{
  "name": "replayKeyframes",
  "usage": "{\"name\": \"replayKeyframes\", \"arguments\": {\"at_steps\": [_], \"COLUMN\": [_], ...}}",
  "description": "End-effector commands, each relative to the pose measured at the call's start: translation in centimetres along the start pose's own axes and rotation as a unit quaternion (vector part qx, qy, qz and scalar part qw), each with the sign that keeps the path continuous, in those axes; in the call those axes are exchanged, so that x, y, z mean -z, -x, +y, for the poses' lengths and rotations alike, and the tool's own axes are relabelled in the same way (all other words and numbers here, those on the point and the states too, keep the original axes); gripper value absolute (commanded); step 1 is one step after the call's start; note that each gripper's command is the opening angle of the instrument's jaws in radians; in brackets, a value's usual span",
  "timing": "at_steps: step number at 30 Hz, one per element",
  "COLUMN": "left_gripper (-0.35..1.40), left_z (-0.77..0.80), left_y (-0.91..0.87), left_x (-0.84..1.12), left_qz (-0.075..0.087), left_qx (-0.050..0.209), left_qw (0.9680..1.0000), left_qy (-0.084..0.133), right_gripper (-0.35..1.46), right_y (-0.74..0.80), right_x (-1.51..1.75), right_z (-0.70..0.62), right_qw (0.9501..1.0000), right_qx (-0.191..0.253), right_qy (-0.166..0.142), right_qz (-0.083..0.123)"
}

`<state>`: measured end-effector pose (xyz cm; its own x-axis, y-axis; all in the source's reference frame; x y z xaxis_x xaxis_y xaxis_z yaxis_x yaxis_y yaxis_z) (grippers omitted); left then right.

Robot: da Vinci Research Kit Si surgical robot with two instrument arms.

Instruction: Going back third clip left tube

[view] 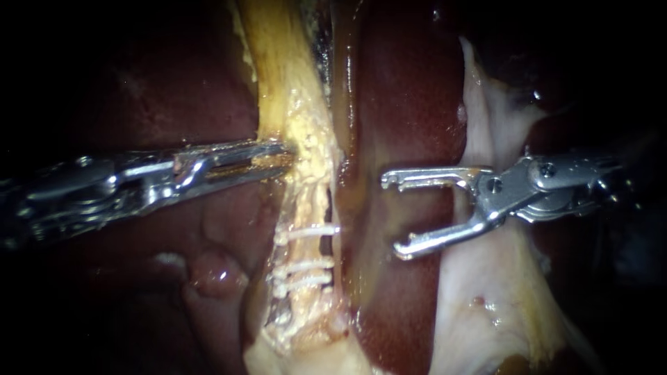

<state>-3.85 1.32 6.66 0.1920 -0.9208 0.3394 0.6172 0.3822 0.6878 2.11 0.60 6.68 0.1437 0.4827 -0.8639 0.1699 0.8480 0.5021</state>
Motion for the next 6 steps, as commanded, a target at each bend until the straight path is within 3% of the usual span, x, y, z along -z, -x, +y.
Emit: {"name": "replayKeyframes", "arguments": {"at_steps": [1,6], "left_gripper": [-0.35,-0.35], "left_z": [-0.01,-0.02], "left_y": [0.0,0.01], "left_x": [0.02,0.05], "left_qz": [0.0,0.001], "left_qx": [0.0,0.0], "left_qw": [1.0,1.0], "left_qy": [0.0,-0.001], "right_gripper": [0.6,0.6], "right_y": [-0.01,-0.03], "right_x": [0.0,0.0], "right_z": [0.0,0.0], "right_qw": [1.0,1.0], "right_qx": [0.003,0.005], "right_qy": [0.0,0.0], "right_qz": [0.0,0.0]}}
